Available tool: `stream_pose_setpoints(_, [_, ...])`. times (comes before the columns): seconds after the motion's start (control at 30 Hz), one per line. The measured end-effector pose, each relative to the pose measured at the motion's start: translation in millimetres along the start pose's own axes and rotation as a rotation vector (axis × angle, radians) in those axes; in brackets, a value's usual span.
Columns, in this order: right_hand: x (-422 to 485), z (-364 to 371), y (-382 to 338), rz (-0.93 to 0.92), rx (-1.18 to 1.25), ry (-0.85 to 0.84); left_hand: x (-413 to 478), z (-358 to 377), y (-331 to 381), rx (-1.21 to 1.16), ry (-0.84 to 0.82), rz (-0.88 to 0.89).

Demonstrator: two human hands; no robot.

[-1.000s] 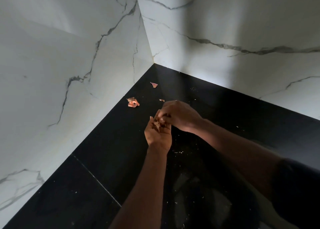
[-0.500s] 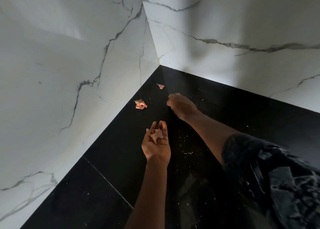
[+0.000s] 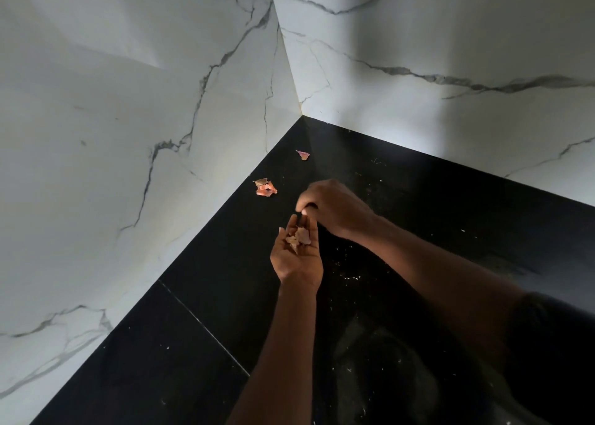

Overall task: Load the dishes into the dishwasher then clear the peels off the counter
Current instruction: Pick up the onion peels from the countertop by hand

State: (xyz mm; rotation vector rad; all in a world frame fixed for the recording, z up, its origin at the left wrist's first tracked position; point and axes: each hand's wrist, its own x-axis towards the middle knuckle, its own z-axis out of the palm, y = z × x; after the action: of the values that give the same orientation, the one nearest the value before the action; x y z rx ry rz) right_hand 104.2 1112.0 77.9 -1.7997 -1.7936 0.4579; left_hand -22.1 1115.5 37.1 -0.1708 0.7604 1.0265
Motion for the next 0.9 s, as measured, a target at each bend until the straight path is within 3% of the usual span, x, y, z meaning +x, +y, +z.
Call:
stream_pose_setpoints(0.13, [1.2, 8.8, -13.6, -0.08, -0.048, -0.117, 2.6, 2.0, 1.8, -0.005, 0.021, 0.009])
stream_pose_setpoints(0.33, [39.0, 6.7, 0.3, -0.052, 0.0, -0.015, 6.3, 0.0, 13.3, 0.022, -0.025, 0.042])
stream_pose_setpoints(0.43, [71.9, 10.9, 22.8, 0.039, -0.132, 0.029, 7.3, -1.4, 18.3, 0.034, -0.005, 0.051])
stream_pose_setpoints(0.57, [102.4, 16.8, 53.1, 0.182, -0.349, -0.159, 4.4, -1.3, 22.6, 0.043, 0.001, 0.045])
stream_pose_setpoints(0.7, [109.0, 26.0, 68.8, 0.129, -0.479, -0.253, -4.6, -4.0, 24.7, 0.043, 0.01, 0.041])
stream_pose_setpoints(0.9, [92.3, 29.1, 76.2, 0.041, -0.531, -0.137, -7.5, -2.7, 26.9, 0.049, 0.017, 0.027])
